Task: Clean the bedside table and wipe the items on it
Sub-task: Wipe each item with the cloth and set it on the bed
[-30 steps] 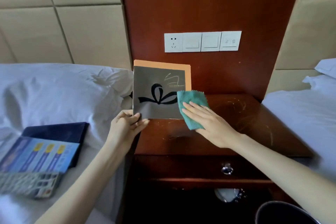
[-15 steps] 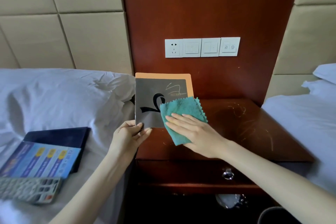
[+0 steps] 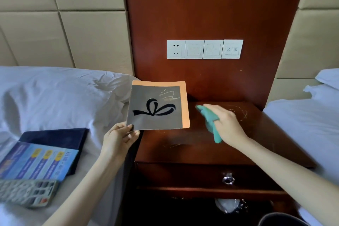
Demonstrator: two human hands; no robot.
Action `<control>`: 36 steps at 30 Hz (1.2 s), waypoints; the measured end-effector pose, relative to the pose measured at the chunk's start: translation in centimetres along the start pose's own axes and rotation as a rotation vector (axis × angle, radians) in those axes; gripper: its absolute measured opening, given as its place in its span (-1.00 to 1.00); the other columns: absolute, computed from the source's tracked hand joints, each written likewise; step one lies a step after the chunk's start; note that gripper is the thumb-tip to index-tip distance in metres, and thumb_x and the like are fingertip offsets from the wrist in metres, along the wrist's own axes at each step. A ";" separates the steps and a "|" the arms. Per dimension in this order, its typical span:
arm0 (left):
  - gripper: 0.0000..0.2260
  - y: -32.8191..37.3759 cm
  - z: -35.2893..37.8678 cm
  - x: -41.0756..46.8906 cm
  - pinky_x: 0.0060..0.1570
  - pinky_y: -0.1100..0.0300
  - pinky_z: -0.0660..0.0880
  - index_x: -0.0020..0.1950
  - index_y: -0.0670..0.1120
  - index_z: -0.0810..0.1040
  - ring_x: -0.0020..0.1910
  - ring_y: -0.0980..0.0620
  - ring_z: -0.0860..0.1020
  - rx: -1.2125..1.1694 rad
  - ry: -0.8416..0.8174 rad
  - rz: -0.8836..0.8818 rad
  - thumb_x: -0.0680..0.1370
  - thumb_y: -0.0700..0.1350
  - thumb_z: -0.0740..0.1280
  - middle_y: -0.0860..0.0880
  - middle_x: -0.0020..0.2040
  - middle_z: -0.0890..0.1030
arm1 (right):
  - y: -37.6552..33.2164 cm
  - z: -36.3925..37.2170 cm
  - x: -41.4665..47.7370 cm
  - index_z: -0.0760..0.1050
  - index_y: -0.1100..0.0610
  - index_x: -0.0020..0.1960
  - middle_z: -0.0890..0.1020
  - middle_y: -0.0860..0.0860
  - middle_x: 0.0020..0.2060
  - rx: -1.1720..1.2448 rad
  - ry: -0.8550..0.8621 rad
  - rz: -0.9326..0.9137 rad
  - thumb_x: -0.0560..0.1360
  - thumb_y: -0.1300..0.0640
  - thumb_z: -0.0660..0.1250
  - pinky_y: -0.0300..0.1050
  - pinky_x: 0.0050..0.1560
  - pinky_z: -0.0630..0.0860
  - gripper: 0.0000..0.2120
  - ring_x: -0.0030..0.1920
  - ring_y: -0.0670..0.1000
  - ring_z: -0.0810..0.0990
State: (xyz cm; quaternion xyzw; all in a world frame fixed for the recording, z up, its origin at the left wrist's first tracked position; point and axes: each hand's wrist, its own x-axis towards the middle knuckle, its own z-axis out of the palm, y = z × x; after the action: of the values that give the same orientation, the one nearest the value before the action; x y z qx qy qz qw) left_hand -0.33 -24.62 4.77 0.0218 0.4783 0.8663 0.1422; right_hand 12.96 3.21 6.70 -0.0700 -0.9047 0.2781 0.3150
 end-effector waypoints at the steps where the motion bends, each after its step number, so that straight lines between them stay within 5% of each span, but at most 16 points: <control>1: -0.79 0.0 -0.1 0.1 -0.36 0.21 0.59 -0.25 -0.14 0.46 -0.45 0.03 0.58 0.021 0.004 0.003 0.51 -0.41 0.22 -0.09 -0.35 0.55 | -0.2 -0.3 0.4 0.41 0.15 0.39 0.49 0.08 0.32 0.039 0.101 0.095 0.49 0.49 0.13 -0.47 0.19 0.23 -0.47 0.27 -0.06 0.42; 4: -0.84 -0.2 -0.1 0.3 -0.36 0.19 0.59 -0.21 -0.14 0.50 -0.48 0.08 0.55 0.124 0.026 0.021 0.51 -0.35 0.24 -0.04 -0.45 0.56 | -1.3 -0.9 2.0 0.45 0.10 0.36 0.56 0.07 0.25 0.095 0.320 0.260 0.56 0.35 0.17 -0.44 0.05 0.31 -0.58 0.12 -0.12 0.46; 7: -0.85 -0.7 0.3 -0.1 -0.40 0.17 0.57 -0.21 -0.16 0.50 -0.44 0.03 0.57 0.157 0.029 0.039 0.53 -0.31 0.23 -0.07 -0.43 0.57 | -3.6 -0.4 2.6 0.43 0.08 0.38 0.56 -0.01 0.24 0.189 0.330 0.197 0.56 0.32 0.19 -0.52 0.00 0.33 -0.59 0.11 -0.15 0.48; 10: -0.85 -1.5 1.2 -0.9 -0.47 0.19 0.51 -0.13 -0.17 0.50 -0.39 -0.01 0.59 0.159 0.001 0.000 0.59 -0.26 0.18 -0.11 -0.35 0.61 | -6.7 1.9 1.4 0.38 0.02 0.42 0.52 -0.07 0.23 0.257 0.068 0.039 0.54 0.37 0.20 -0.60 -0.03 0.36 -0.50 0.09 -0.15 0.52; 12: -0.85 -1.9 1.8 -1.4 -0.50 0.20 0.50 -0.11 -0.15 0.49 -0.37 -0.04 0.56 0.163 0.003 -0.026 0.61 -0.24 0.17 -0.14 -0.31 0.59 | -7.8 4.4 -0.1 0.34 0.03 0.44 0.46 0.00 0.35 0.182 -0.228 -0.065 0.51 0.38 0.19 -0.50 0.18 0.28 -0.46 0.27 -0.07 0.46; 15: -0.85 -1.9 2.1 -1.7 -0.48 0.22 0.51 -0.14 -0.13 0.45 -0.37 -0.01 0.57 0.155 -0.017 -0.012 0.62 -0.23 0.17 -0.13 -0.30 0.58 | -7.4 7.6 -2.1 0.10 0.04 0.55 0.10 -0.06 0.55 -0.107 -0.518 -0.304 0.54 0.30 0.16 -0.34 0.41 -0.20 -0.39 0.52 -0.16 -0.06; 17: -0.85 -1.6 1.9 -1.8 -0.39 0.18 0.52 -0.13 -0.12 0.44 -0.33 -0.01 0.57 0.180 -0.026 0.017 0.62 -0.21 0.17 -0.12 -0.28 0.59 | -6.7 7.8 -2.3 -0.02 0.00 0.57 -0.05 -0.15 0.55 -0.152 -0.528 -0.372 0.56 0.24 0.14 -0.43 0.34 -0.37 -0.36 0.47 -0.28 -0.24; 23: -0.83 -0.8 2.0 -1.9 -0.25 0.08 0.48 -0.14 -0.11 0.43 -0.30 -0.02 0.56 0.136 -0.030 0.099 0.62 -0.24 0.15 -0.10 -0.28 0.60 | -4.6 5.6 -0.5 -0.04 -0.09 0.54 -0.10 -0.31 0.47 -0.244 -0.439 -0.393 0.55 0.23 0.15 -0.43 0.34 -0.42 -0.34 0.43 -0.38 -0.29; 29: -0.83 0.8 1.4 -1.3 -0.33 0.17 0.51 -0.14 -0.12 0.43 -0.30 0.00 0.55 0.064 0.015 0.157 0.62 -0.27 0.13 -0.11 -0.23 0.56 | -3.5 4.4 -0.3 0.20 0.03 0.51 0.12 -0.29 0.43 0.096 -0.253 -0.058 0.54 0.38 0.20 -0.21 0.50 0.00 -0.41 0.45 -0.32 -0.03; 36: -0.83 0.8 1.2 -0.9 -0.35 0.23 0.56 -0.14 -0.13 0.45 -0.37 0.05 0.60 -0.014 0.042 0.174 0.61 -0.27 0.15 -0.11 -0.26 0.59 | -6.6 6.2 -2.8 0.17 0.09 0.51 0.09 -0.19 0.46 -0.028 -0.452 -0.403 0.48 0.37 0.18 -0.38 0.43 -0.25 -0.37 0.50 -0.24 -0.07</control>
State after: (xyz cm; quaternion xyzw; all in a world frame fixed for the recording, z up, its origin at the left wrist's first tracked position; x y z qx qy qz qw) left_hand 0.56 -24.30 6.20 0.0441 0.4712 0.8791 0.0565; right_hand 11.69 -6.02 4.80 0.1701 -0.9514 0.2061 0.1534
